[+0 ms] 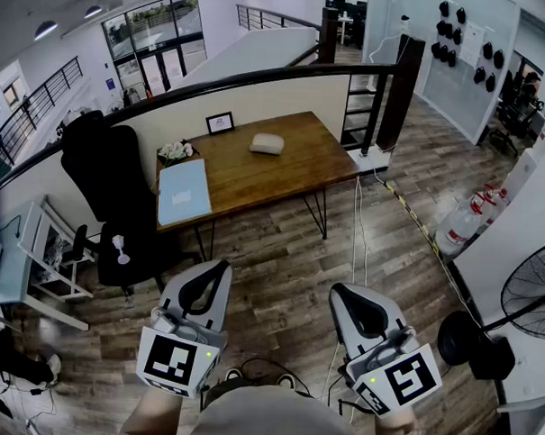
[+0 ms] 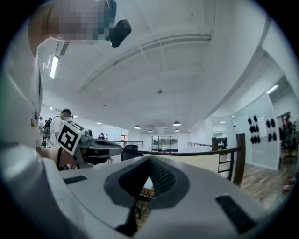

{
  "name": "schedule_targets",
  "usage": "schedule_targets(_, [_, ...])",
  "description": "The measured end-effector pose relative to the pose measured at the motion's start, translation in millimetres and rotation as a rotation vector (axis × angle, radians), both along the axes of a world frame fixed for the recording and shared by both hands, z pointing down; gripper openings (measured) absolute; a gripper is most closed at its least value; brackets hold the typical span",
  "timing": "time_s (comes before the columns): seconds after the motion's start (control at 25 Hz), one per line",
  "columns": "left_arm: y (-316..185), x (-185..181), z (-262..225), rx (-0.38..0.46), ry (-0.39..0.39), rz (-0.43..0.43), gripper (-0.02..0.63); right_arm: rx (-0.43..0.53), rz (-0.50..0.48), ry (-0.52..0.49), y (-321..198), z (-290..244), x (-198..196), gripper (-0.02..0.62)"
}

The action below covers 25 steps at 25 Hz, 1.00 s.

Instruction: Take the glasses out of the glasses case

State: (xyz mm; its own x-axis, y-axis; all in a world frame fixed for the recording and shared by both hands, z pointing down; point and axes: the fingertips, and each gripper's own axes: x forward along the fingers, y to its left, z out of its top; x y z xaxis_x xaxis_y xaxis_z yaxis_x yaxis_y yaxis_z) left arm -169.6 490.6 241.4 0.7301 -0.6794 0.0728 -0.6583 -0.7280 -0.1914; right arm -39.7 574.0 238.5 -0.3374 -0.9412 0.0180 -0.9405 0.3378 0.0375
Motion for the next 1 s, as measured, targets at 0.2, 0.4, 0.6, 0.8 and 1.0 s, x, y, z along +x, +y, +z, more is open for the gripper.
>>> schedule_targets(0.2, [4.0,6.4,5.5,-0.005,-0.013,0.006,0.002,0.021,0.015,-0.006,3.0,-2.1,7.8,0.003])
schedule_targets(0.4, [11.4,16.6,4.2,0.007,0.001,0.022,0.002,0.008,0.043,0.010,9.3,2.7,17.0,0.003])
schedule_targets(0.6, [15.4,17.5,8.1,-0.002,-0.001,0.019,0.002,-0.003,0.068,0.016,13.3,6.7,27.0,0.003])
schedule_targets(0.8, [11.7,16.7,14.5,-0.022,0.000,0.010,0.002,0.015,0.100,0.001,9.5,6.7,31.3,0.020])
schedule_targets(1.0, [-2.7,16.0,19.8,-0.026,-0.008,0.002,0.002,0.025,0.108,0.011,-4.6,7.8,32.5,0.304])
